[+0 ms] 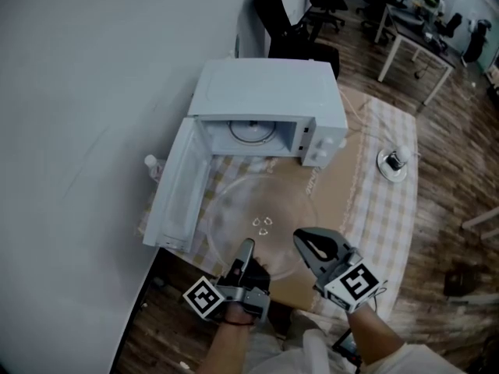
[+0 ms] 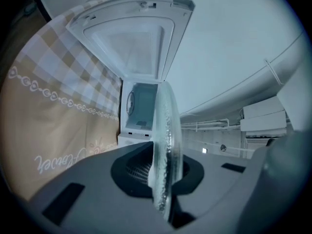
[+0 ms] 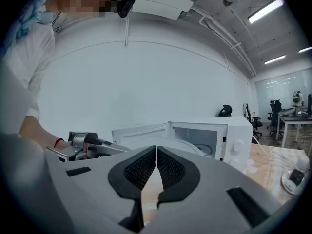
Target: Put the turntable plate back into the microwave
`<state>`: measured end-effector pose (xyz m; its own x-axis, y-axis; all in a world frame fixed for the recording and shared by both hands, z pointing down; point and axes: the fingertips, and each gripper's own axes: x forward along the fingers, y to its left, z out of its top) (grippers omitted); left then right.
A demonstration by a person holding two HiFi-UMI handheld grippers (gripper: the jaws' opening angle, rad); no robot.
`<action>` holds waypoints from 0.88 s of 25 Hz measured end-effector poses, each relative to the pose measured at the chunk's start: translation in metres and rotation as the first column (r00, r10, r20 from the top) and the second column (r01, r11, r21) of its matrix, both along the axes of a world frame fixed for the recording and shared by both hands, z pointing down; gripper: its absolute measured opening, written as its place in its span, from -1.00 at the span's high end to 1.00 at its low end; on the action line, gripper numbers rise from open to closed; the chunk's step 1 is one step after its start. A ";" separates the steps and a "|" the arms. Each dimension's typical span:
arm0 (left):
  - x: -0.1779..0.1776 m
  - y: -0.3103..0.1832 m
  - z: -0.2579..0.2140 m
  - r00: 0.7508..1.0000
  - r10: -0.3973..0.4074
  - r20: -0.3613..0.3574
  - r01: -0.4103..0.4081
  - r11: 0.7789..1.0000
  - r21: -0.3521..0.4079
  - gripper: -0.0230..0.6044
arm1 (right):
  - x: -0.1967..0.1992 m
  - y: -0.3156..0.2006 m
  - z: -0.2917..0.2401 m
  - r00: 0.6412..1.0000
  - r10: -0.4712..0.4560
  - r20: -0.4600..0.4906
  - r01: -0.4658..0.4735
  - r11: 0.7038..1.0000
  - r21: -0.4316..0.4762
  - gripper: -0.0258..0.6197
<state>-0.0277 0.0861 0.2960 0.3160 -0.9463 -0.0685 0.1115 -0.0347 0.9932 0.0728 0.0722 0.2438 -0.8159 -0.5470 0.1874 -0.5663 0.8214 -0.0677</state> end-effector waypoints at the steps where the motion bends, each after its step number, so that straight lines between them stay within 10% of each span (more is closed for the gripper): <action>1: -0.002 -0.003 0.002 1.000 0.003 0.000 -0.003 1.000 -0.001 0.88 | -0.002 -0.003 0.002 1.000 0.004 -0.007 -0.004 1.000 0.001 0.82; 22: -0.037 -0.056 0.026 0.999 0.035 -0.031 -0.035 0.999 -0.006 0.88 | -0.040 -0.054 0.025 0.989 0.062 -0.135 -0.059 0.998 0.027 0.82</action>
